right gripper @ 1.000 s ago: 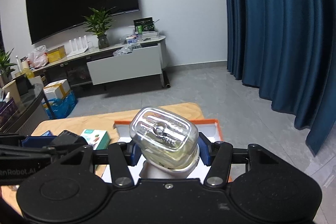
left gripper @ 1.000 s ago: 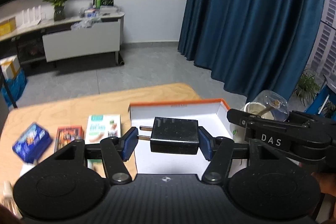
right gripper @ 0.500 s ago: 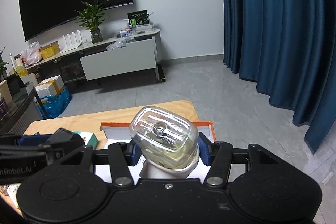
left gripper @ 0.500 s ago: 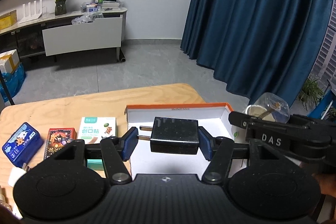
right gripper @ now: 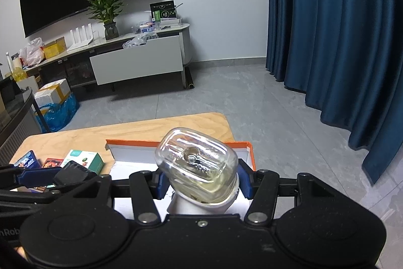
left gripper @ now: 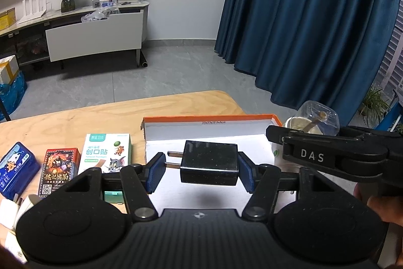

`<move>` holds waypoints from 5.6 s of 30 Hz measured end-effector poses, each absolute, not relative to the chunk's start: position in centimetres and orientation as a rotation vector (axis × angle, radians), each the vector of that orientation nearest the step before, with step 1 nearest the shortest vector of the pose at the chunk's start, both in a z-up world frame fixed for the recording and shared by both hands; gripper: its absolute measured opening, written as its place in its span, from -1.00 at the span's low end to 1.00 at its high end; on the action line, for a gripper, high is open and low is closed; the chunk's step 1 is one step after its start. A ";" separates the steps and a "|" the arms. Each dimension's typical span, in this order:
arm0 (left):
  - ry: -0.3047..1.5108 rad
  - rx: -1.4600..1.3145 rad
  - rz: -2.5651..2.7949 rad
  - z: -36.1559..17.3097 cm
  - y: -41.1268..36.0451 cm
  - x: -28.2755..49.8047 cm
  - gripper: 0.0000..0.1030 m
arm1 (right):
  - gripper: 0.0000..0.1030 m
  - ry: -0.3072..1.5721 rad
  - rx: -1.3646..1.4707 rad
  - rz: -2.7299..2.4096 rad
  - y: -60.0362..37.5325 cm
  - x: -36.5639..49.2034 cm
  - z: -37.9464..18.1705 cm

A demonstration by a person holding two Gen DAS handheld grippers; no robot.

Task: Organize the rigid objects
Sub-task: 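Carry the diffuser and black charger with both grippers over the open white box, then open both grippers to drop the charger and diffuser into the box, then grasp the white charger box with the left gripper while the right gripper grasps the copper bottle, then carry the white charger box and copper bottle with both grippers over the box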

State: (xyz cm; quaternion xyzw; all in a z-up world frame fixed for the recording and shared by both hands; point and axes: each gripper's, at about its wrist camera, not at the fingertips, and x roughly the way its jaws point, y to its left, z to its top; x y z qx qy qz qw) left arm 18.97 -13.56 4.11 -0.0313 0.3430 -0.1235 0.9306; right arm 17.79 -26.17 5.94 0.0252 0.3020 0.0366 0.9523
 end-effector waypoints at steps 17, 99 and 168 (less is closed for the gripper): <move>0.738 -0.051 -0.266 2.8 -14.8 20.3 0.19 | 0.27 0.660 0.039 0.065 -26.2 19.7 4.8; 0.768 -0.141 0.033 1.1 2.3 7.1 0.92 | 0.69 0.755 -0.024 0.289 -13.3 9.0 3.6; 0.613 -0.195 -0.157 2.8 -0.9 6.7 0.53 | -0.12 0.629 0.073 0.246 -15.4 8.0 7.6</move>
